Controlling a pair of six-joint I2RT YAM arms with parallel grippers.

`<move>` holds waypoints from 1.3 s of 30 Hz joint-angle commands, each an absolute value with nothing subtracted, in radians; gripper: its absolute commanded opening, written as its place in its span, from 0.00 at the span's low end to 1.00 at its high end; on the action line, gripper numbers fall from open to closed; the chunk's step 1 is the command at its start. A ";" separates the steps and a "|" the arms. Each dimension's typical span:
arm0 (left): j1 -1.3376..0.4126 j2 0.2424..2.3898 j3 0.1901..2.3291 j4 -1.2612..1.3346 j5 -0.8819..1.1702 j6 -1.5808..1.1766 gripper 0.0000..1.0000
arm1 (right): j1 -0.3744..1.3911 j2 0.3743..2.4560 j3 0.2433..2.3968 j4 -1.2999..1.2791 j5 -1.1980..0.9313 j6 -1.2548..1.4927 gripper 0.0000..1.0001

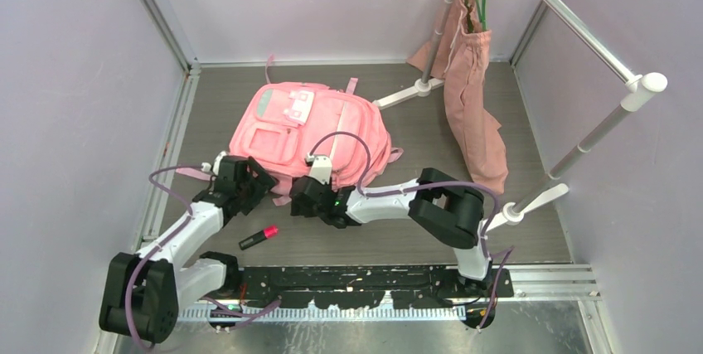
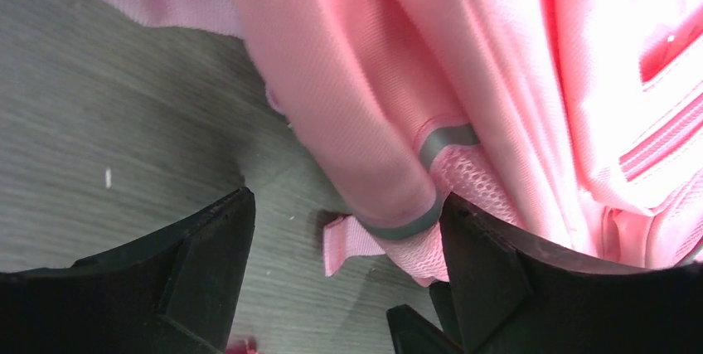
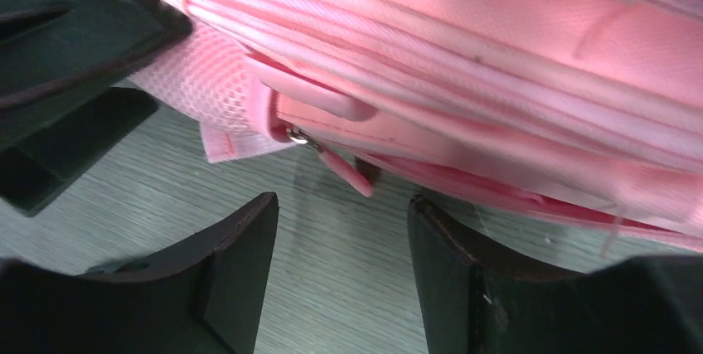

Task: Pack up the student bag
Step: Adjust the student bag at the center of the board, then zip the student bag at the center of the board.

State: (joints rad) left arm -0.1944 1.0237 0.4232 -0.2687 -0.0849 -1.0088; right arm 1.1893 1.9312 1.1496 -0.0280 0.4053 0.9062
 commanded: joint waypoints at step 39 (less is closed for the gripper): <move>0.072 1.142 0.583 -0.222 0.066 -0.902 0.00 | 1.188 1.713 1.046 -0.152 0.422 0.642 0.01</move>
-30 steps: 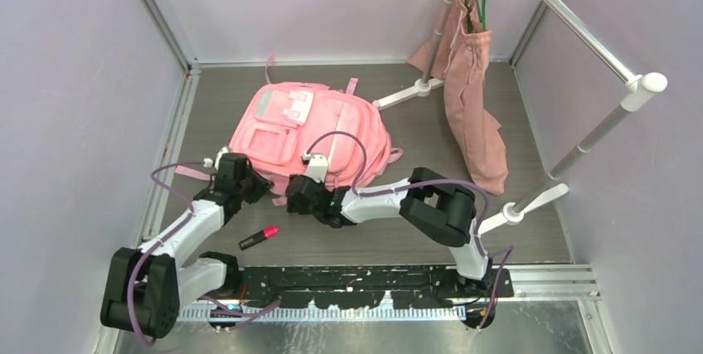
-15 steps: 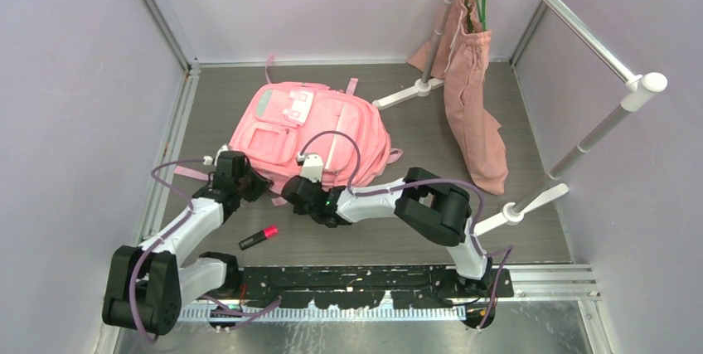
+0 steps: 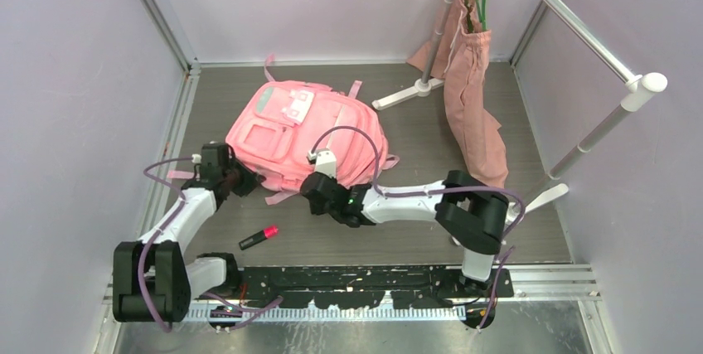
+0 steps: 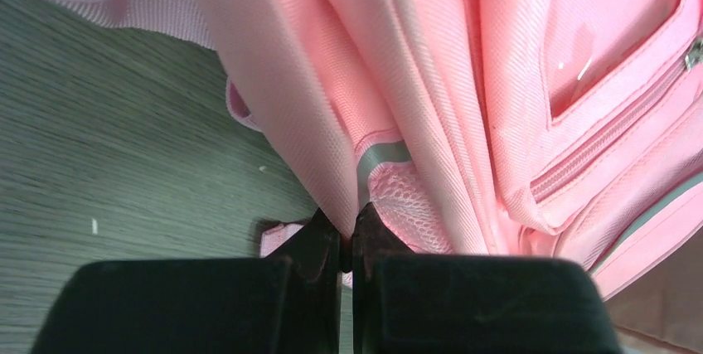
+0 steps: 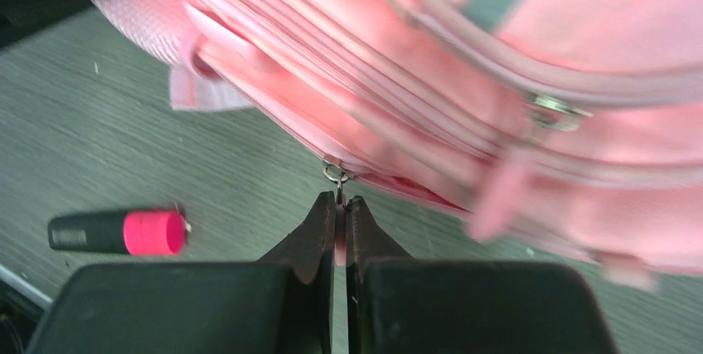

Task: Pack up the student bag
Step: Zip the student bag at the center of the board.

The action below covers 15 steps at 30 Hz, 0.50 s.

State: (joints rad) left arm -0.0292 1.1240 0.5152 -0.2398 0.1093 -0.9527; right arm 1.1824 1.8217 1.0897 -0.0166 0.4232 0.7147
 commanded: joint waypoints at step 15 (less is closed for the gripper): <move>0.273 1.277 0.792 -0.244 0.131 -0.906 0.00 | 0.982 1.315 0.798 -0.433 0.488 0.571 0.01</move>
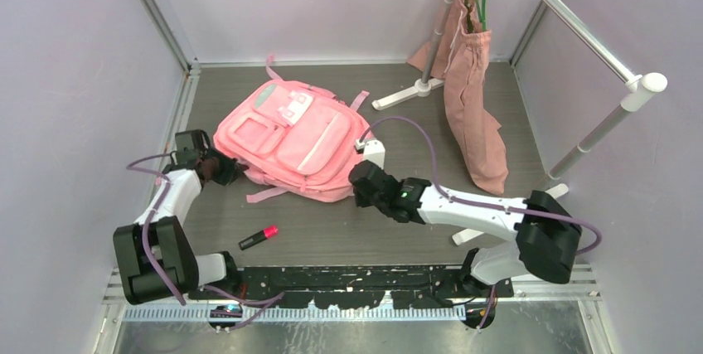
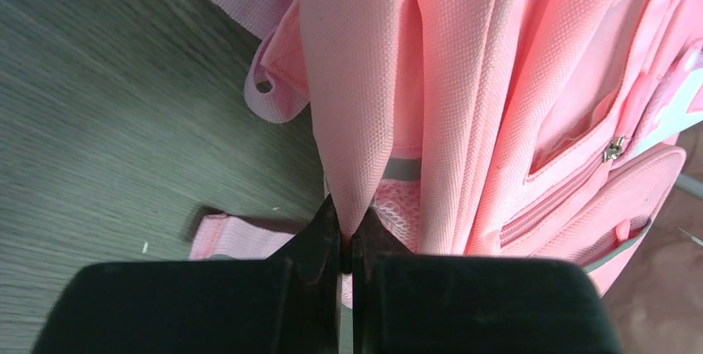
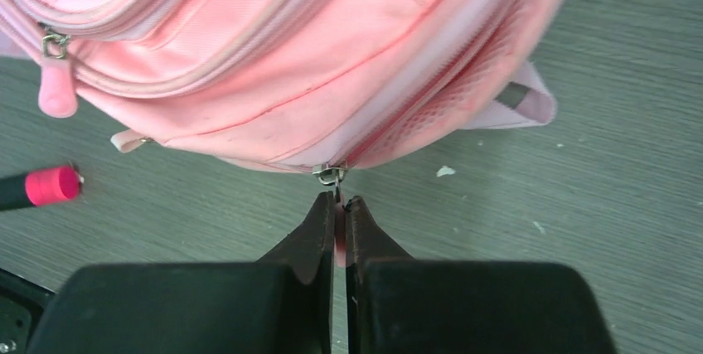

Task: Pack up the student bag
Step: Zip the student bag at the center of the board.

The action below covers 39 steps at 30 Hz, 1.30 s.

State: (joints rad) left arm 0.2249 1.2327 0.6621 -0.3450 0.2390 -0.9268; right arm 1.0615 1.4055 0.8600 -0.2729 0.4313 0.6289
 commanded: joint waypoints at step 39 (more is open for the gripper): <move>-0.825 1.182 0.803 -0.171 0.299 0.142 0.71 | 0.899 1.113 0.785 -0.350 0.086 0.513 0.01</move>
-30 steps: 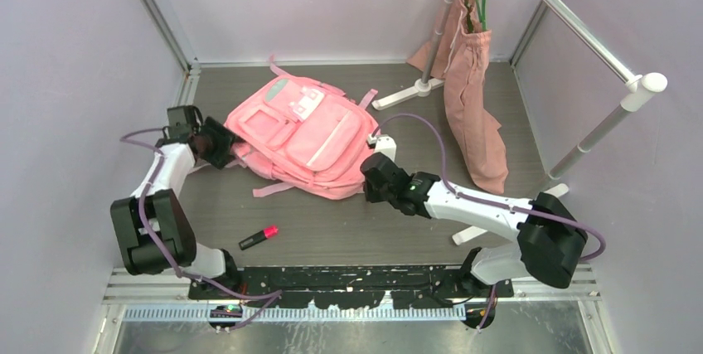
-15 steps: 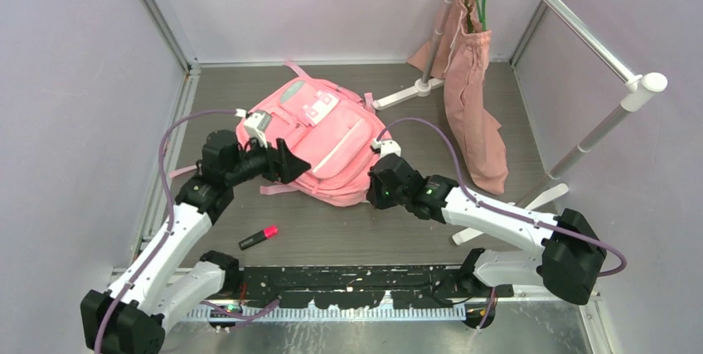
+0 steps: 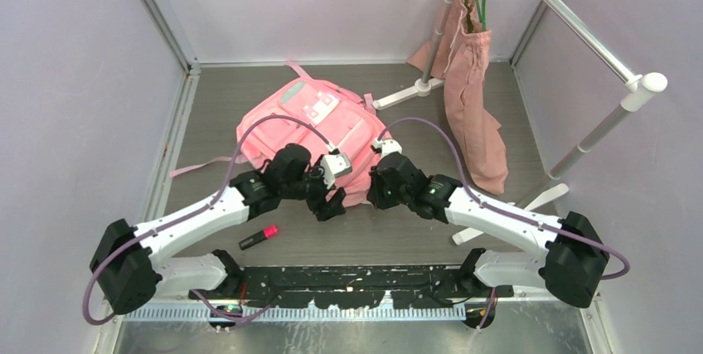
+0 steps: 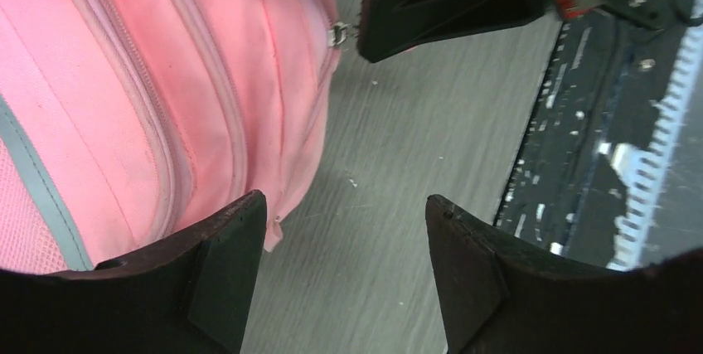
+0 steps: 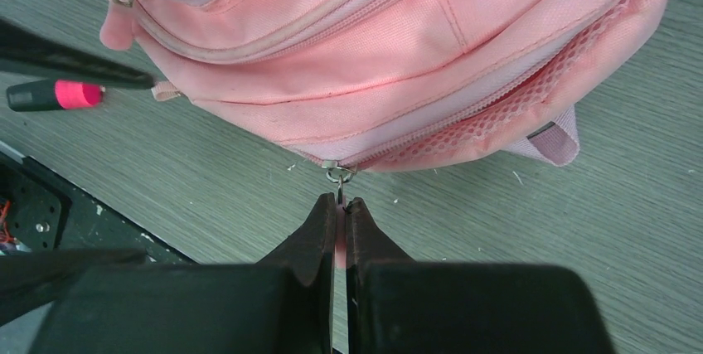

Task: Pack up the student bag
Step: Zip the student bag at the center of the board.

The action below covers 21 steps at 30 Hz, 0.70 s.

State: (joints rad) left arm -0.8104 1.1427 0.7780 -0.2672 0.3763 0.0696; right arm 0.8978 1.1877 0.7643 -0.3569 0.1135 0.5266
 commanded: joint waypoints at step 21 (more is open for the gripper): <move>-0.859 1.423 0.831 0.088 0.293 0.138 0.53 | 0.898 1.108 0.778 -0.329 0.042 0.515 0.01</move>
State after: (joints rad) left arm -0.8509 1.3987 0.7979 0.0002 0.2909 0.1162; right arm 0.8944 1.1389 0.7418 -0.3714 0.0986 0.5240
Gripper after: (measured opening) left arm 0.551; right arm 0.072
